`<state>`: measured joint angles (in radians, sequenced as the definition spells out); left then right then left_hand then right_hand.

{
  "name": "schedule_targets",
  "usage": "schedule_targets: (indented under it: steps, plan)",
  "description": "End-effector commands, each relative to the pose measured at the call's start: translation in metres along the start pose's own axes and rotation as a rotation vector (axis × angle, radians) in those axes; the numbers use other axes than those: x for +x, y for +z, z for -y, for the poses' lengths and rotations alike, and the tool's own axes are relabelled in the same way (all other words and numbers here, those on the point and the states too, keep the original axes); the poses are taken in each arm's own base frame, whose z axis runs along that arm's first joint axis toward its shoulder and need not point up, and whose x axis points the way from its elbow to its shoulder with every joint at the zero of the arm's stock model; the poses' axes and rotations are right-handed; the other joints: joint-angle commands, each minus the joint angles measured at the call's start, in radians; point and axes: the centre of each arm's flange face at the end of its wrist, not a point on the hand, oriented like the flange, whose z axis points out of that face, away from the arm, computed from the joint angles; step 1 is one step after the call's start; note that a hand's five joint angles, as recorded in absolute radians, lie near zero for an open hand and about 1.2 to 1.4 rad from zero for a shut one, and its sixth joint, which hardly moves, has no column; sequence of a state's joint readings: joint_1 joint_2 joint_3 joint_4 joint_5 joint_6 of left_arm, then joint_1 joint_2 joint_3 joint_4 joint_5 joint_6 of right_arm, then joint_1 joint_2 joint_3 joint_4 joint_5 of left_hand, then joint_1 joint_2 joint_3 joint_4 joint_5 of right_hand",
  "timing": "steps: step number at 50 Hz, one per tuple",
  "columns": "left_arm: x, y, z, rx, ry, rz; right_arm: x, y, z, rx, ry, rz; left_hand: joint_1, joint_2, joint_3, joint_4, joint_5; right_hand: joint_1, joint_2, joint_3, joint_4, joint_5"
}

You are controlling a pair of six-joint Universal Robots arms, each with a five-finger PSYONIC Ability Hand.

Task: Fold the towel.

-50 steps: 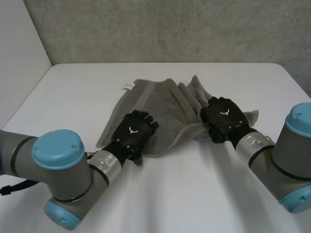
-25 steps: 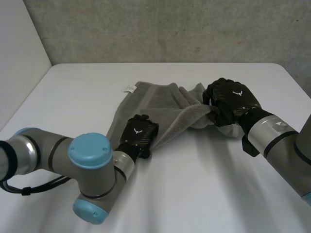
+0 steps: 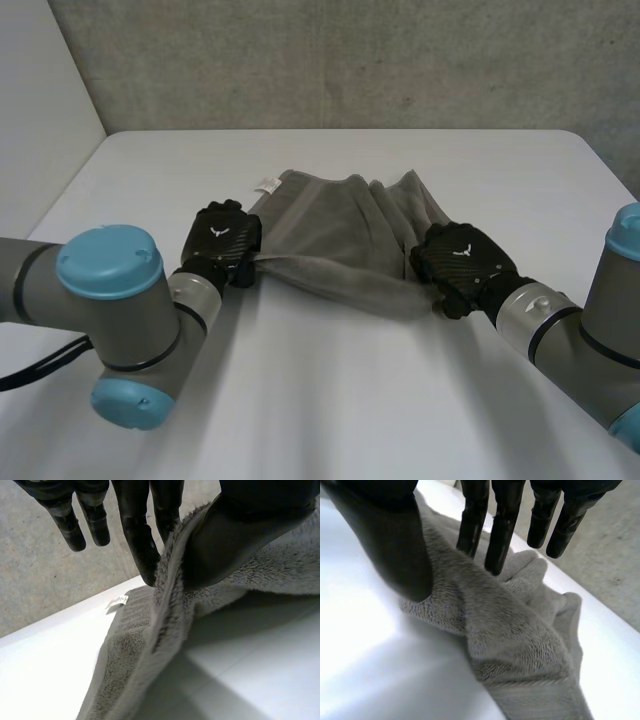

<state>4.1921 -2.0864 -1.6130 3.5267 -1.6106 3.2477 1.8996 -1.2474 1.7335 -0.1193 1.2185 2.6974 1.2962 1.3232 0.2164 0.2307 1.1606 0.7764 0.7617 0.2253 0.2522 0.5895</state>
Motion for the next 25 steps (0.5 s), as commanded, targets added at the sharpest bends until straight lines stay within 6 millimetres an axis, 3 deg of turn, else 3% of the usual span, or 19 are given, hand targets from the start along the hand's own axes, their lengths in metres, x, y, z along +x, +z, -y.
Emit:
schedule_targets:
  steps: [1,2,7,11,25]
  plan:
    - [0.0,-0.016,0.01,-0.011,0.12,-0.022,0.01,-0.004,0.01,-0.038,0.033,0.063,0.1,0.073,-0.042,-0.056,0.061,-0.345,-0.33,-0.051,-0.078,-0.333]
    - [-0.001,-0.019,0.006,-0.026,0.162,-0.023,0.022,-0.004,0.01,-0.051,0.054,0.054,0.1,0.073,-0.042,-0.056,0.061,-0.345,-0.33,-0.051,-0.078,-0.333]
    - [-0.006,-0.024,0.0,-0.052,0.249,-0.017,0.043,-0.009,0.011,-0.1,0.108,0.057,0.1,0.073,-0.042,-0.056,0.061,-0.339,-0.325,-0.051,-0.078,-0.327]
    - [-0.006,-0.029,-0.003,-0.065,0.255,-0.02,0.046,-0.007,0.008,-0.124,0.142,0.068,0.1,0.073,-0.042,-0.056,0.061,-0.324,-0.31,-0.051,-0.078,-0.312]
    - [-0.009,-0.032,-0.004,-0.077,0.254,-0.012,0.051,0.027,-0.018,-0.065,0.14,-0.004,0.1,0.073,-0.042,-0.056,0.061,-0.207,-0.193,-0.051,-0.078,-0.195]
